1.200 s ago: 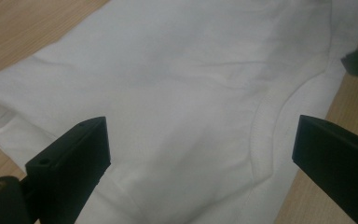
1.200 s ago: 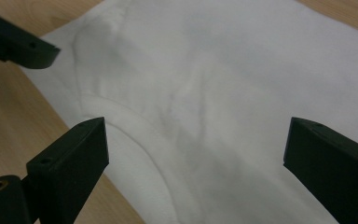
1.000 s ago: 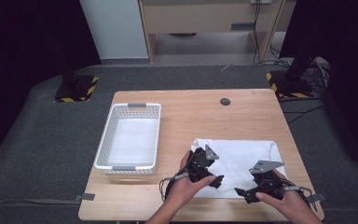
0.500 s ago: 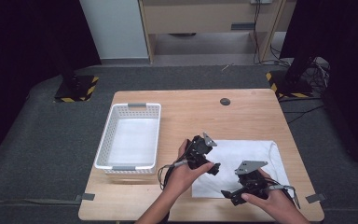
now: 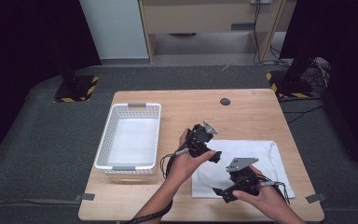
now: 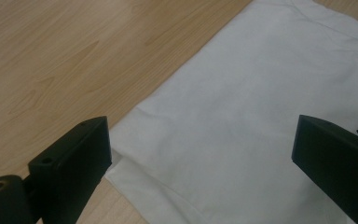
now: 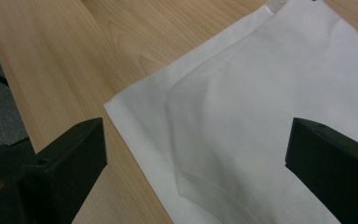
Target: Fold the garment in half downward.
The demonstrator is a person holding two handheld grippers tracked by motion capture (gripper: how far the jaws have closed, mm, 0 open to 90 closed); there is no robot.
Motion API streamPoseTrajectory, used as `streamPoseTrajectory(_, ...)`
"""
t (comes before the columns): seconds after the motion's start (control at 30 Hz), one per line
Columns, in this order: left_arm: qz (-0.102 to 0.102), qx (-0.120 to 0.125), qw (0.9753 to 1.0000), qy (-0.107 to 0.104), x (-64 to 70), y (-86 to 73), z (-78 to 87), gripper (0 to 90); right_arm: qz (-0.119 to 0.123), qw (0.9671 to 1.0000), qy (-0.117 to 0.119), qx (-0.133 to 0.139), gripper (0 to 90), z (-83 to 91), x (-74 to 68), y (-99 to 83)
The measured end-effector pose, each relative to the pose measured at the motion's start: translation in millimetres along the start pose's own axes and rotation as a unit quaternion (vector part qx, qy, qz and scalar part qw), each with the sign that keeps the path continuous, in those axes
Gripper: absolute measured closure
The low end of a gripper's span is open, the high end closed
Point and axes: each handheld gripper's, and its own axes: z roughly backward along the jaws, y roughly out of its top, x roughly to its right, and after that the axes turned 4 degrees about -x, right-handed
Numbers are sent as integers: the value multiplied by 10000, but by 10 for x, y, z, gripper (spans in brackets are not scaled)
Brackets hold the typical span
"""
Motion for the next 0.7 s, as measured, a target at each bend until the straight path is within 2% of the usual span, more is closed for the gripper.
streamPoseTrajectory(0.7, 237, 157, 9996, 30, -194, -51, -93, 45, 65, 9999, 128, 2, 60, -252, -111, 171)
